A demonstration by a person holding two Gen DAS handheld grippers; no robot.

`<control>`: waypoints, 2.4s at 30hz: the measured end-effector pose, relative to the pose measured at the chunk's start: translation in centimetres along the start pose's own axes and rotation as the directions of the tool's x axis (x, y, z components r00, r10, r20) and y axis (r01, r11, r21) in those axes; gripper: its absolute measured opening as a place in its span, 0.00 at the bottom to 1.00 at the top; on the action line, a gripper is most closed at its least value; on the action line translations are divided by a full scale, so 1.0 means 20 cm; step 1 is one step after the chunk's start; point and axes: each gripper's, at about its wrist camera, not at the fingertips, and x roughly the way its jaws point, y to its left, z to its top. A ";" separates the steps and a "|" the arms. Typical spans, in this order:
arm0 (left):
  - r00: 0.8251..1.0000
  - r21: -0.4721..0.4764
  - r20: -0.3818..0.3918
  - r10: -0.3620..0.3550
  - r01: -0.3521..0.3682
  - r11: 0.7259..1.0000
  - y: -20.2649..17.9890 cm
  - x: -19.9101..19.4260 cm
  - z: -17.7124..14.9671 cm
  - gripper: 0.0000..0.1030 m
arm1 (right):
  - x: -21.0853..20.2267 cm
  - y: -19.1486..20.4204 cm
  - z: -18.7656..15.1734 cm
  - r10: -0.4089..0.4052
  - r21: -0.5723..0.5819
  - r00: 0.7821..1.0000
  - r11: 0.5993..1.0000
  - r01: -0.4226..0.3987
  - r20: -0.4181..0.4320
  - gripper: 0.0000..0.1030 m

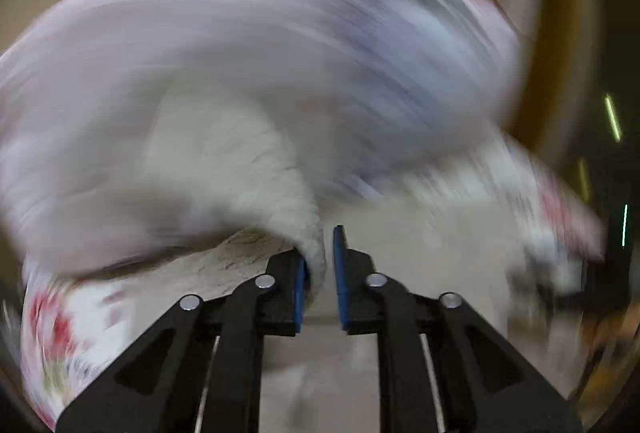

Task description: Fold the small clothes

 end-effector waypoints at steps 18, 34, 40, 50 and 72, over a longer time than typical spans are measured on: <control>0.935 -0.543 -0.354 -0.020 -0.189 0.818 0.07 -0.40 -1.09 0.56 | -0.17 -0.65 -0.67 0.505 0.548 0.841 0.766 -0.335 -0.193 0.28; 0.960 -0.694 -0.073 -0.270 0.145 0.705 0.17 -0.34 -0.77 0.06 | -0.13 -0.47 -0.12 0.656 0.428 0.755 0.683 -0.592 -0.004 0.07; 0.999 -0.684 0.045 -0.020 0.045 0.728 0.58 -0.10 -0.28 0.40 | 0.11 -0.53 0.40 0.469 0.496 0.870 0.725 -0.478 0.153 0.52; 0.974 -0.774 -0.190 -0.124 -0.071 0.629 0.83 0.25 -0.60 0.59 | 0.19 -0.72 0.23 0.329 0.604 0.944 0.746 -0.278 0.029 0.86; 0.793 -0.684 0.159 -0.588 0.518 0.513 -0.49 0.66 0.42 0.23 | 0.07 -1.12 0.31 0.421 0.537 0.906 0.755 -0.376 0.042 0.86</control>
